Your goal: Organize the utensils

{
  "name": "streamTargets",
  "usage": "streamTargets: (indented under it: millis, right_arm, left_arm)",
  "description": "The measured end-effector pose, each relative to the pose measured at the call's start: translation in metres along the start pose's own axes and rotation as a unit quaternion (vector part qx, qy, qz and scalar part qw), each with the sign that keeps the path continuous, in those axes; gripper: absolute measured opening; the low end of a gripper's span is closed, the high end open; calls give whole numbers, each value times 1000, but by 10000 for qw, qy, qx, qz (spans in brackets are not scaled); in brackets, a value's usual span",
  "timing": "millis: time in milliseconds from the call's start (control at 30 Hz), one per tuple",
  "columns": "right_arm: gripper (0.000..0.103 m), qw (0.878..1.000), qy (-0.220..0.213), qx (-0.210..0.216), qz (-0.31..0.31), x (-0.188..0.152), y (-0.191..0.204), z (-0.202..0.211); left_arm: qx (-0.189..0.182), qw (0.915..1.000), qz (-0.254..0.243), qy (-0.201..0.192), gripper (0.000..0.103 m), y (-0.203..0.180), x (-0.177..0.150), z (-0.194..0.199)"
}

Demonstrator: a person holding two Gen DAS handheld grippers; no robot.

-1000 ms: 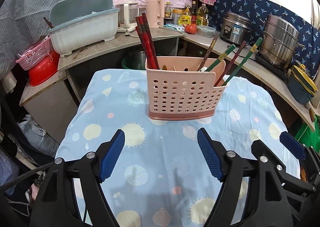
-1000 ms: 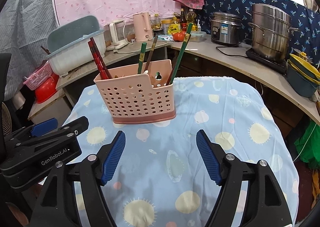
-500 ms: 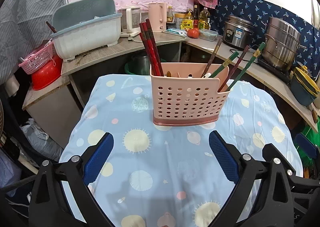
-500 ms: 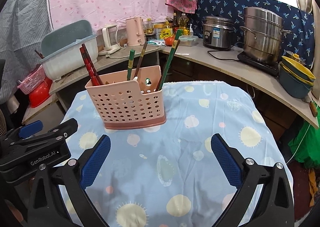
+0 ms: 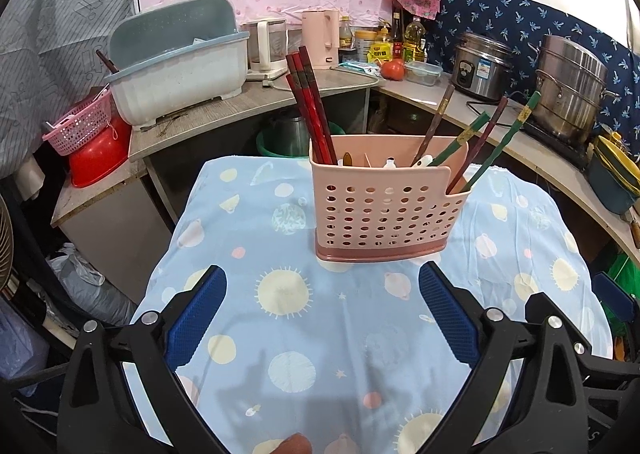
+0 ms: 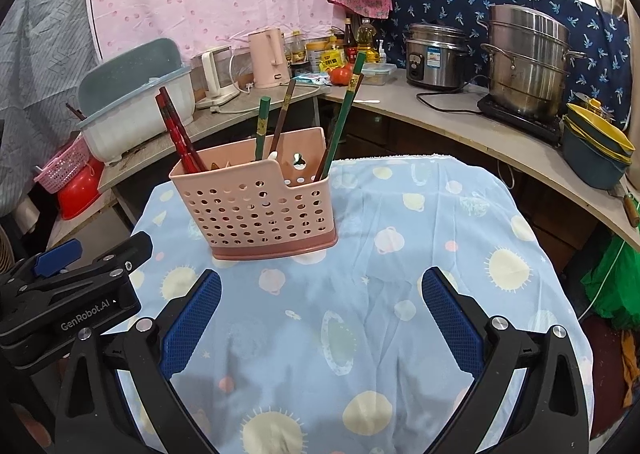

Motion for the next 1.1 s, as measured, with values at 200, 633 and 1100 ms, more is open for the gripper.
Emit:
streamTargets:
  millis: [200,633,1100]
  right_arm:
    - [97,10000,-22,-21,33,4,3,0]
    - [97,9999,-65,-105,107,8,4,-3]
    - [97,9996,-102,-191,191,10,3,-4]
  left_arm:
    - [10,10000,24,-10,93,3,4,-1]
    - [69,10000,12,-15,93,6,8,-5]
    - [83,10000,-12,3,93,6,6,-7]
Point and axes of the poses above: each gripper's, at about its wrist camera, not at the fingertips, and z roughly against the way its jaws point, y to its left, x to its top, the point moved 10 cm from there along -z, roughly the way its jaws point, and after that the axes turned 5 degrees about -z, right-handed, at the moved point
